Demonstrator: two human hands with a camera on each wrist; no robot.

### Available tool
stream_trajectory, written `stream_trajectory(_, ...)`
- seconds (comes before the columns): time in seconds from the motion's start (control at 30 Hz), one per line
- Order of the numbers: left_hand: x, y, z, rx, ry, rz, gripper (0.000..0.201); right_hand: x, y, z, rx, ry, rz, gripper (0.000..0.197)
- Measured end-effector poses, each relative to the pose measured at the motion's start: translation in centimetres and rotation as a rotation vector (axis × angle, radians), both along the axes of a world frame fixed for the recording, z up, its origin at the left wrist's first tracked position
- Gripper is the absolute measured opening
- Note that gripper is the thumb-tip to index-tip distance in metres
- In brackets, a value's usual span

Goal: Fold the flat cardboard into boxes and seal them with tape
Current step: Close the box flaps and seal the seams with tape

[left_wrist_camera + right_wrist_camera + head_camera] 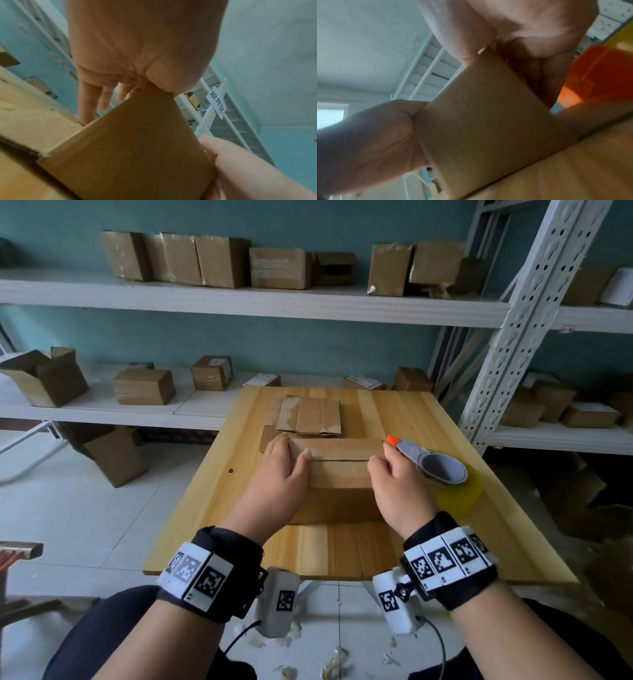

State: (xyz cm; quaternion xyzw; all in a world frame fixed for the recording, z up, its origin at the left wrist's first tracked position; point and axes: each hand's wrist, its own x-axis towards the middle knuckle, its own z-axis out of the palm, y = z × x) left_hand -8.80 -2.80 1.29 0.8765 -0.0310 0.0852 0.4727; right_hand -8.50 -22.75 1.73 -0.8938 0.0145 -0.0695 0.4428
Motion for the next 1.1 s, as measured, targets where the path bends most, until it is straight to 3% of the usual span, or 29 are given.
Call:
stream_trajectory(0.1, 0.1, 0.1, -0.3, -0.143, -0.056, -0.046, 0.047, 0.8, 0.3, 0.2, 0.011, -0.013, -0.037, 0.055)
stream_trajectory(0.2, 0.3, -0.3, -0.9, -0.192, -0.324, -0.047, 0.010, 1.4, 0.4, 0.1, -0.045, -0.110, -0.070, 0.064)
stream_trajectory(0.33, 0.5, -1.6, -2.0, -0.162, -0.447, 0.027, 0.020, 1.4, 1.1, 0.1, -0.101, -0.084, -0.071, 0.105)
stream_trajectory(0.43, 0.6, -1.4, -2.1, -0.225, -0.407, 0.051, 0.030, 1.9, 0.8, 0.3, -0.144, -0.118, -0.074, 0.098)
stream_trajectory(0.57, 0.7, -0.8, -1.6, -0.299, -0.291, 0.163, 0.058, 2.4, 0.6, 0.7, -0.211, -0.118, -0.070, 0.074)
stream_trajectory(0.73, 1.8, 1.0, -1.5, -0.299, -0.267, 0.295, 0.031, 1.6, 0.3, 0.7, -0.147, -0.206, 0.059, 0.036)
stream_trajectory(0.83, 2.4, 1.8, -1.5, -0.370, -0.217, 0.311, 0.029, 1.1, 0.3, 0.8, -0.019, -0.128, 0.261, 0.035)
stream_trajectory(0.93, 3.0, 2.3, -1.4, -0.446, -0.207, 0.353, 0.023, 0.9, 0.1, 1.3, 0.004, -0.071, 0.384, 0.050)
stream_trajectory(1.1, 3.8, 2.1, -1.4, -0.375, -0.152, 0.288, 0.029, 1.3, -0.3, 1.1, -0.067, -0.045, 0.278, 0.067)
